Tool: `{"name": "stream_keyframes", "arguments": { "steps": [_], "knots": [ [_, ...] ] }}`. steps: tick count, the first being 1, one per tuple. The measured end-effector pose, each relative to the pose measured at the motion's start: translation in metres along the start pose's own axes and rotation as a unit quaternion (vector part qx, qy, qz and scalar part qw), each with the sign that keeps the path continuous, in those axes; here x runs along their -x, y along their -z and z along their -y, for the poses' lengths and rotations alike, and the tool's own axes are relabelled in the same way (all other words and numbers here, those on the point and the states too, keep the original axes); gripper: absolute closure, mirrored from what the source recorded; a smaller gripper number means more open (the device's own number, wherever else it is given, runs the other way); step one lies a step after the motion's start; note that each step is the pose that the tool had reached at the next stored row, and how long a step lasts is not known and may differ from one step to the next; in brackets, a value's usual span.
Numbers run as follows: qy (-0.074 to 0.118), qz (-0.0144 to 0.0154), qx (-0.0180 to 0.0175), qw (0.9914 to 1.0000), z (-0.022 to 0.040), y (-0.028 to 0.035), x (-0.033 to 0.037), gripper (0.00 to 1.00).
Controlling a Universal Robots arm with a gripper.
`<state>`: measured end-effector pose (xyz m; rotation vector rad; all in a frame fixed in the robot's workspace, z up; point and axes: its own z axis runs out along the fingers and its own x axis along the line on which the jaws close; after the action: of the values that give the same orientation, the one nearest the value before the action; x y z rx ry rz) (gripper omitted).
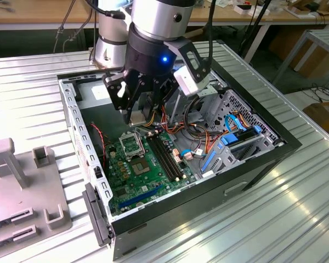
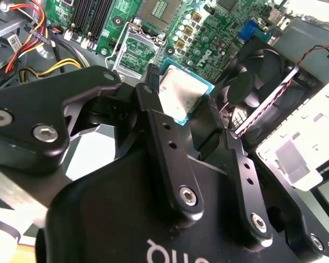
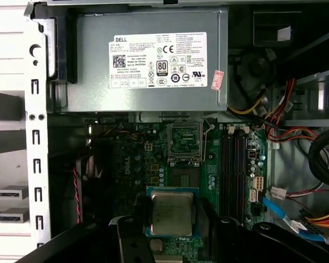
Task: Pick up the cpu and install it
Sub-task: 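Place the cpu into insertion slot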
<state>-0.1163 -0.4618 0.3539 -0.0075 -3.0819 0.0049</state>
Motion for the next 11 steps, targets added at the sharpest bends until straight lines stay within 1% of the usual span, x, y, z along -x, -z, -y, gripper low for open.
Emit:
{"name": "stream_keyframes", "arguments": {
  "steps": [11],
  "knots": [
    [0.000, 0.0000, 0.0000, 1.00000, 0.0000, -0.0040, 0.0019, 0.53]
  ]
}}
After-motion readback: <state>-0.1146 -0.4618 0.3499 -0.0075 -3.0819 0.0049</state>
